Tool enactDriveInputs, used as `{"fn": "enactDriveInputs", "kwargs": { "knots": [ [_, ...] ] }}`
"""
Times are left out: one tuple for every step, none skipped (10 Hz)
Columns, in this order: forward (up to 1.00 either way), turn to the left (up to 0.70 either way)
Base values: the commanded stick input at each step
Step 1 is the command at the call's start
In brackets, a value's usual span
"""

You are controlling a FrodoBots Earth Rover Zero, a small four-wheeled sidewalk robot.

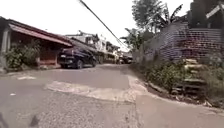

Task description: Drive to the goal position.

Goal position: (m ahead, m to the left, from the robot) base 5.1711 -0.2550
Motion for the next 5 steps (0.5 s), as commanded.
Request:
{"fn": "enactDriveInputs", "kwargs": {
  "knots": [
    [0.70,0.00],
    [0.70,0.00],
    [0.70,0.00],
    [0.70,0.00],
    [0.70,0.00]
  ]
}}
